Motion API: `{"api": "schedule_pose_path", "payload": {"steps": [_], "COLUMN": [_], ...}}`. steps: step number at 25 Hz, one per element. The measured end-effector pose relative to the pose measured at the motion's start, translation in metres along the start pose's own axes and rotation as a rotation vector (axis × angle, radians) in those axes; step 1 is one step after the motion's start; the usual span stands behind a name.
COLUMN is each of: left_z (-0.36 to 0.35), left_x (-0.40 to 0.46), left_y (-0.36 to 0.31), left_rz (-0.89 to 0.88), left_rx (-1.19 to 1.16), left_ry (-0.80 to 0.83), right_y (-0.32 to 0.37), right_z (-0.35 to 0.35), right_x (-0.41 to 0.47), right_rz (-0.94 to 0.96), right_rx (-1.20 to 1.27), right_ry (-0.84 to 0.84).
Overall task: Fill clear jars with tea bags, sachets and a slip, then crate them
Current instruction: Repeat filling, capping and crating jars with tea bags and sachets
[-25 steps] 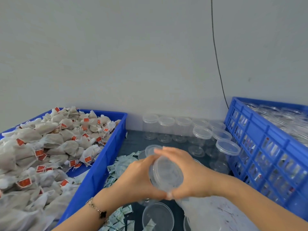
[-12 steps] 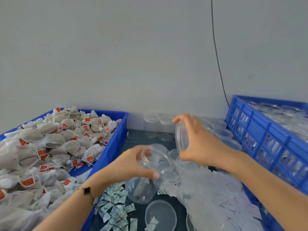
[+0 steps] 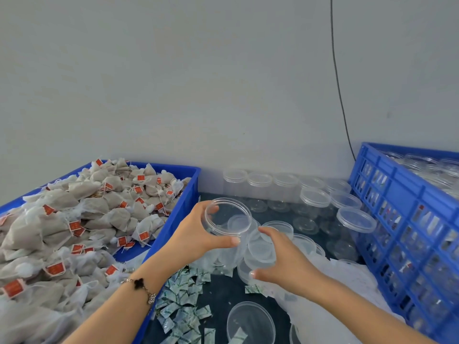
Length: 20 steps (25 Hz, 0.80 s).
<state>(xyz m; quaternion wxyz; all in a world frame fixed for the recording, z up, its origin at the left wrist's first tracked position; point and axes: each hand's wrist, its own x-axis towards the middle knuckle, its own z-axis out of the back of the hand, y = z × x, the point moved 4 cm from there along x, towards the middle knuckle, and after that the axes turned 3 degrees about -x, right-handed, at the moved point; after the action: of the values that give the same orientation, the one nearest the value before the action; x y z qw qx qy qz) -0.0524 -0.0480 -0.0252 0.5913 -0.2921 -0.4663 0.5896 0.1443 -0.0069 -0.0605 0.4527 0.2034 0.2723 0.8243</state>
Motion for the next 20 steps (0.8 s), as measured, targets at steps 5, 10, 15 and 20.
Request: {"api": "schedule_pose_path", "payload": {"steps": [5, 10, 15, 20], "left_z": [-0.007, -0.017, -0.007, 0.043], "left_x": [-0.006, -0.011, -0.014, -0.014], "left_y": [-0.008, -0.007, -0.015, -0.051], "left_rz": [-0.024, -0.003, -0.041, -0.228], "left_rx": [-0.112, -0.042, -0.08, -0.181], "left_ry": [0.084, 0.137, 0.057, -0.202], "right_y": [0.033, 0.032, 0.045, 0.105], "right_z": [-0.004, 0.003, 0.019, 0.034], "right_x": [-0.006, -0.011, -0.001, 0.023], "right_rz": [0.088, 0.034, 0.065, 0.266], "right_rx": [0.339, 0.373, 0.306, 0.424], "right_ry": [-0.055, -0.129, -0.105, -0.1]}}
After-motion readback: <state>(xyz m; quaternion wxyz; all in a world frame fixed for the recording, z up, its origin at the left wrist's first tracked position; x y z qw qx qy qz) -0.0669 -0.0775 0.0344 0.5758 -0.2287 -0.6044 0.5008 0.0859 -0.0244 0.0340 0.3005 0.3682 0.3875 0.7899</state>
